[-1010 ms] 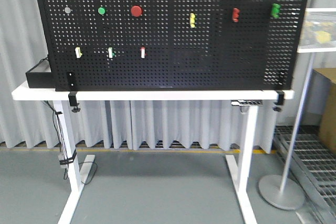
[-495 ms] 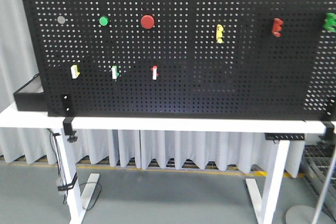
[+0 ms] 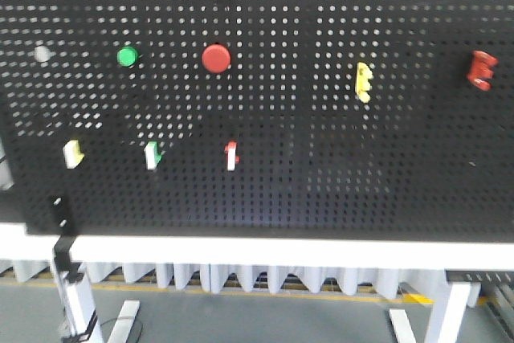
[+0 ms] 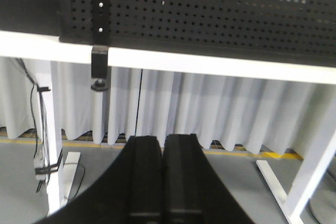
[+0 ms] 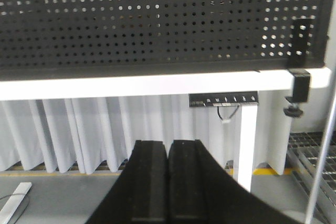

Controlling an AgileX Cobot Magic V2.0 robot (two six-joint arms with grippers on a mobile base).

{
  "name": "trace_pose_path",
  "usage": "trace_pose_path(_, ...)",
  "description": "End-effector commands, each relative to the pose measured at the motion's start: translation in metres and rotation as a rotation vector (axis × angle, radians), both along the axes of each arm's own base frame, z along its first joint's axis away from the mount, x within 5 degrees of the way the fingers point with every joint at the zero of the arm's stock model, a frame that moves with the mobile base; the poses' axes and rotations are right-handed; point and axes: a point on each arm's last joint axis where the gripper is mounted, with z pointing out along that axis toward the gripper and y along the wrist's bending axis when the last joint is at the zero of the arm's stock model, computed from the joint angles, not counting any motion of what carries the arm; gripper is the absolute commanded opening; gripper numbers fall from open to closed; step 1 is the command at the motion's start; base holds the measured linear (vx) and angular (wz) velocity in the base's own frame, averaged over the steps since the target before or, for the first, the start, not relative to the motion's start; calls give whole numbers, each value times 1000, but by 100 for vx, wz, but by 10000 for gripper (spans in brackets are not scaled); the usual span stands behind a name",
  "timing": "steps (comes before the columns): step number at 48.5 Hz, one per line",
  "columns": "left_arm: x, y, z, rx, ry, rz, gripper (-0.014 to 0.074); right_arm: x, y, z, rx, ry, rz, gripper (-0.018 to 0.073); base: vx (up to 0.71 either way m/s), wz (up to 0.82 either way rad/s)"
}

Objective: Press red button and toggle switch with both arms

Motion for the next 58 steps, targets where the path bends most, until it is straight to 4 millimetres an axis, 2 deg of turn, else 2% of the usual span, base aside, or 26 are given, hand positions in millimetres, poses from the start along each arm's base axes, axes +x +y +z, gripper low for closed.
trace_pose_path(1,1,0,-3,-29,-65,6,2,0,-1,5,-19,-86,-9,-3,36,-2)
trace_pose_path(29,1,0,-3,-29,-65,6,2,0,-1,5,-19,-86,-9,-3,30,-1)
trace_pose_path(49,1,0,-2,-26,-70,6,2,0,-1,5,-19,-86,-9,-3,7,-3)
trace_pose_path(58,1,1,1,47,-97,3,2,0,-1,5,-19,-86,-9,-3,0,0)
